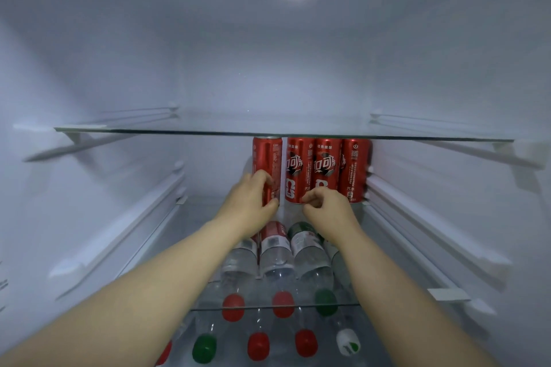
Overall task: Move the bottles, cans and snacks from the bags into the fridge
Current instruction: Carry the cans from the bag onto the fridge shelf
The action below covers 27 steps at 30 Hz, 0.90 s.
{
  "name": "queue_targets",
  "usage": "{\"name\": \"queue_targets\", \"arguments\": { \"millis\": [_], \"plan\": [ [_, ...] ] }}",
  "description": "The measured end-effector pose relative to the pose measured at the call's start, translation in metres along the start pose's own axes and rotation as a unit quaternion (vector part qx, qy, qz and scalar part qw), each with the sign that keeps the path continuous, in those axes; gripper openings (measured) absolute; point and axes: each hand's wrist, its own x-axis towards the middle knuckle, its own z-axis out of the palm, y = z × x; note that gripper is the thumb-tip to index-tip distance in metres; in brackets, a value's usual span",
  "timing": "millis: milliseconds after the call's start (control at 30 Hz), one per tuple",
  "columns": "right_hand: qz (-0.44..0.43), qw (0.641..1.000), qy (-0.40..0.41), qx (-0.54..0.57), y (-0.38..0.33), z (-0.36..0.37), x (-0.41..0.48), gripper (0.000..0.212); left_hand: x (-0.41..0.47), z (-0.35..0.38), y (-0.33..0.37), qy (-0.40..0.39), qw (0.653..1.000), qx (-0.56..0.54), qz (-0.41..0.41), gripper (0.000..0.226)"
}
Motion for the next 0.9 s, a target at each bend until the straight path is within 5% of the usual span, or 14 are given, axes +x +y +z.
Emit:
{"name": "queue_targets", "arguments": {
  "millis": [267,900],
  "plan": [
    [-0.002,1.0,0.0,-0.005,0.003,0.002,0.002,0.02,0.003,0.018,-0.018,-0.042,0.999,-0.005,0.019,0.062],
    [-0.002,1.0,-0.006,-0.025,-0.003,0.002,0.0,0.017,0.002,0.014,-0.019,-0.044,0.998,-0.044,-0.022,0.052]
  ]
}}
